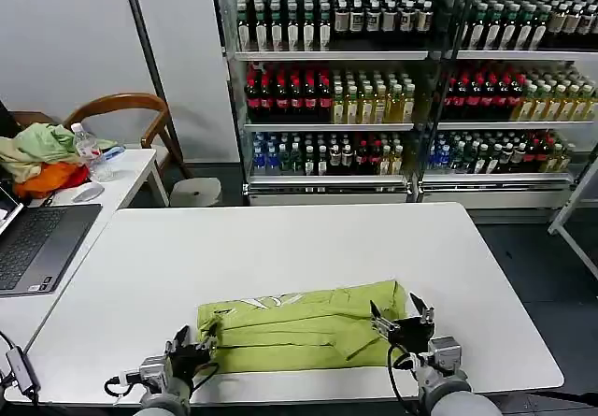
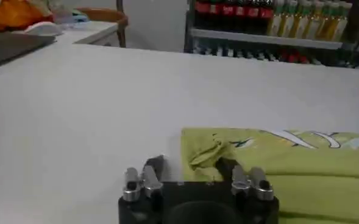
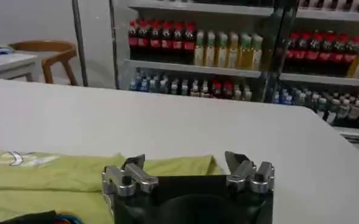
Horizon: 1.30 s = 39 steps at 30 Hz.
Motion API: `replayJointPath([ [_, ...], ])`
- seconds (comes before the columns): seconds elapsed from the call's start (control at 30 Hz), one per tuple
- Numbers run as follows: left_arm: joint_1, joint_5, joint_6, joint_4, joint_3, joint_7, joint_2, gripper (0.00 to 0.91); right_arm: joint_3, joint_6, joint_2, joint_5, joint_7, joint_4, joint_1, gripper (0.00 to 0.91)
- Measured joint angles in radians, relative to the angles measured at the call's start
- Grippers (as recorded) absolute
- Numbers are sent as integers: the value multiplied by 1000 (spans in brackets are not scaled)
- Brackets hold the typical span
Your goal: Fold and organize the clothes.
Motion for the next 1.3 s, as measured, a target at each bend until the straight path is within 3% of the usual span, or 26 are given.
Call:
replayJointPath([
  [0.73,-6,79,19,13,9,67,-27,30,-3,5,-7,-6,6,-27,24,907],
  [0.97,35,91,65,-21,-124,150,-8,30,-12,7,-10,-5,6,-35,46,907],
  [1.3,94,112,136,-23,-419,278,30,30,-30,9,-20,-1,7,-46,82,907],
])
